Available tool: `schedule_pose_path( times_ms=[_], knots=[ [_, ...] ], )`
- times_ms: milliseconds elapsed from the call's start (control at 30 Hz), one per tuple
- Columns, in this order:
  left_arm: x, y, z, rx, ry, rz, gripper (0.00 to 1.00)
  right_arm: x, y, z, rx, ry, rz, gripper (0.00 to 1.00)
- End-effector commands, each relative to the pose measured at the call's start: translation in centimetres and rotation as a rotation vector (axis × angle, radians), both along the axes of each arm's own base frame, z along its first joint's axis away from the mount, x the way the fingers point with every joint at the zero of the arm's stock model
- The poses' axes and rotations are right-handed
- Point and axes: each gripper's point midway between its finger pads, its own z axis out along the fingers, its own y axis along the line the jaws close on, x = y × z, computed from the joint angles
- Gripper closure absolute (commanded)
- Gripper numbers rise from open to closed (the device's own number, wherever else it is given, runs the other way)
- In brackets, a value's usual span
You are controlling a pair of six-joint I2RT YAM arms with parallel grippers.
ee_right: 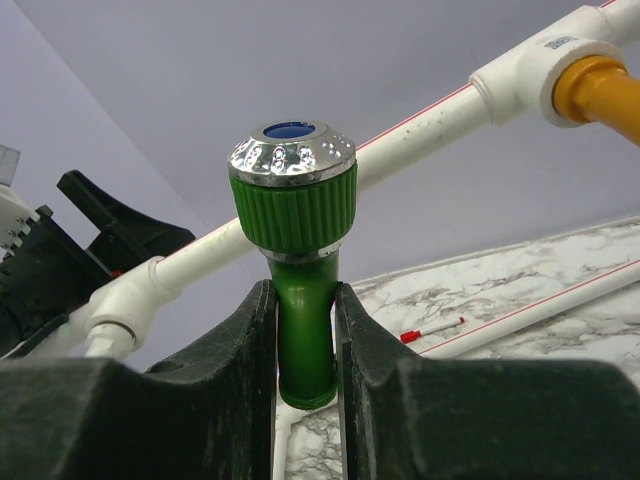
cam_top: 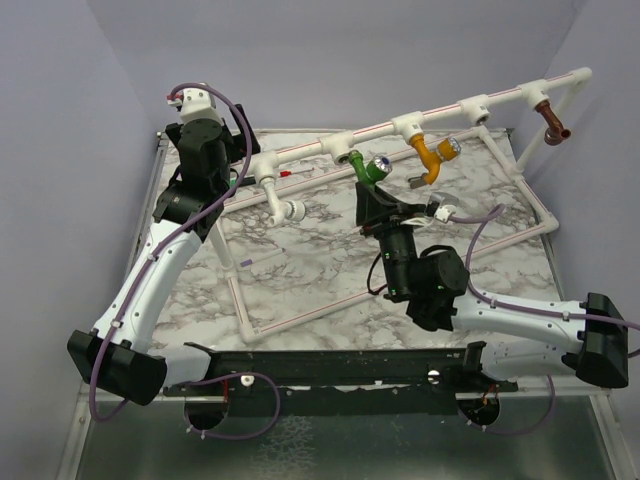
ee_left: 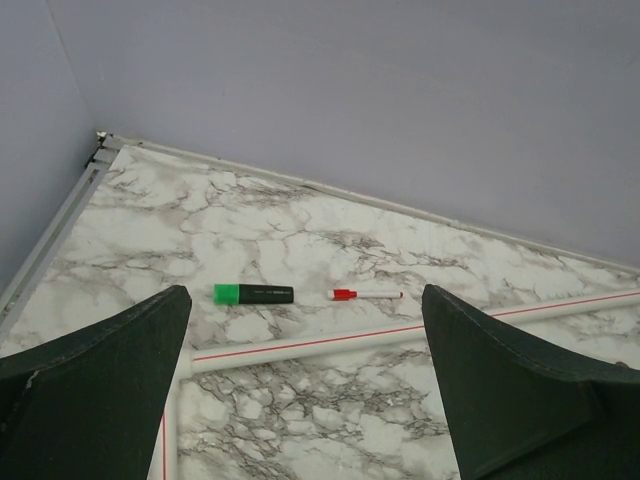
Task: Install the water faucets
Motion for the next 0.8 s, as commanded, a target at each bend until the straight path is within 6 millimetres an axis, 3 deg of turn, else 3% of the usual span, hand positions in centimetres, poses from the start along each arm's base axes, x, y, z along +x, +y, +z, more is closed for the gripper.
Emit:
schedule_pose_path(
  times_ms=[0,267,500,767],
  knots=[
    [-2.0,-2.5,-8.6,0.098,0.292,-0.147,0.01,-0.4,0.5,0.1,-0.014,-0.017,0.041,0.99],
    [-2.1,-2.4,-8.5,0.098,0.293,-0.147,0.01,-1.5,0.7,-0.8,-0.241,-0.046,0.107,0.99],
    [-2.1,-2.4,-8.6,0.098,0.295,-0.147,0.01,-0.9,0.4,-1.9,-0.524,-0.070,0.031,0.99],
    [-2.1,-2.4,-8.7,0.100,0.297,-0.146,0.01,-0.8,0.4,-0.8,-0.654,-0.171,-0.020,0.99]
  ],
)
